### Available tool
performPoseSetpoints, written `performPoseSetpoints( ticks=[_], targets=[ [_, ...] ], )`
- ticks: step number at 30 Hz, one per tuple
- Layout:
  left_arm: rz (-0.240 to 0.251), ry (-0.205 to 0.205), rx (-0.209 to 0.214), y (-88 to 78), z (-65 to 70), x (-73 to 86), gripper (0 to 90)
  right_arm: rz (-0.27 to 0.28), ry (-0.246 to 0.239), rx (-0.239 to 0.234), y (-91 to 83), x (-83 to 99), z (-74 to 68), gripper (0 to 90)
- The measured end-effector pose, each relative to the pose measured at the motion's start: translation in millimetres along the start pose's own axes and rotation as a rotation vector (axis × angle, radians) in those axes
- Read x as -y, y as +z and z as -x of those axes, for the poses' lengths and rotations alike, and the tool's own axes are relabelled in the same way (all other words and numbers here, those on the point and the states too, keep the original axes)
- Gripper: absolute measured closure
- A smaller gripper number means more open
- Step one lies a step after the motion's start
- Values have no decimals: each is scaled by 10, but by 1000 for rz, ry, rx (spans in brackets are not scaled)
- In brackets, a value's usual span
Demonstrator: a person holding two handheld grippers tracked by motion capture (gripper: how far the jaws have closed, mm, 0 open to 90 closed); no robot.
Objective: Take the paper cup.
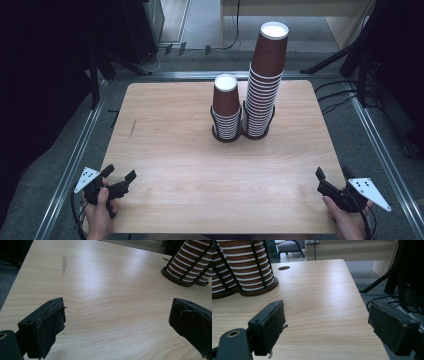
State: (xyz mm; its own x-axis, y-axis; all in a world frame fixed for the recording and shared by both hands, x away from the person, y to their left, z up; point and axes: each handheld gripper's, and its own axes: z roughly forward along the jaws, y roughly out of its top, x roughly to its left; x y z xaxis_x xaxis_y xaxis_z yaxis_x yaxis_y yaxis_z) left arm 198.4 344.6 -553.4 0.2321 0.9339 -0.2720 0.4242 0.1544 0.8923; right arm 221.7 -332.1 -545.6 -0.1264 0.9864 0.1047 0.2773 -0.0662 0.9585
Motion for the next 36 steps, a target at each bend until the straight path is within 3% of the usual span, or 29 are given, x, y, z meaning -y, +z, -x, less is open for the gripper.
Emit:
performPoseSetpoints(
  ticks=[4,9,16,19,22,23,25,30,36],
  targets=[
    [-6,-1,-1,9,2,-2,9,-8,5,10,5,-2,5,142],
    [-3,-36,10,10,-33,-6,9,-18,-11,8,6,-3,-18,141],
    [-6,-17,-13,39,-11,-10,9,-30,-27,17,-5,-23,-48,141],
    [-4,-28,-5,47,-23,-12,9,-30,-40,18,-33,-62,-75,142],
    [-4,-38,-2,46,-35,-13,9,-27,-63,20,-40,-96,-102,141],
    [-1,-47,-1,47,-41,-14,9,-28,-114,30,-28,-127,-138,141],
    [-4,-51,-2,54,-45,-17,9,-26,-134,29,-18,-145,-152,141],
    [-20,-24,-24,83,-14,-18,9,-11,-167,25,49,-301,-232,142],
    [-12,-22,-24,82,-11,-16,9,-4,-196,-19,91,-410,-385,141]
  ],
)
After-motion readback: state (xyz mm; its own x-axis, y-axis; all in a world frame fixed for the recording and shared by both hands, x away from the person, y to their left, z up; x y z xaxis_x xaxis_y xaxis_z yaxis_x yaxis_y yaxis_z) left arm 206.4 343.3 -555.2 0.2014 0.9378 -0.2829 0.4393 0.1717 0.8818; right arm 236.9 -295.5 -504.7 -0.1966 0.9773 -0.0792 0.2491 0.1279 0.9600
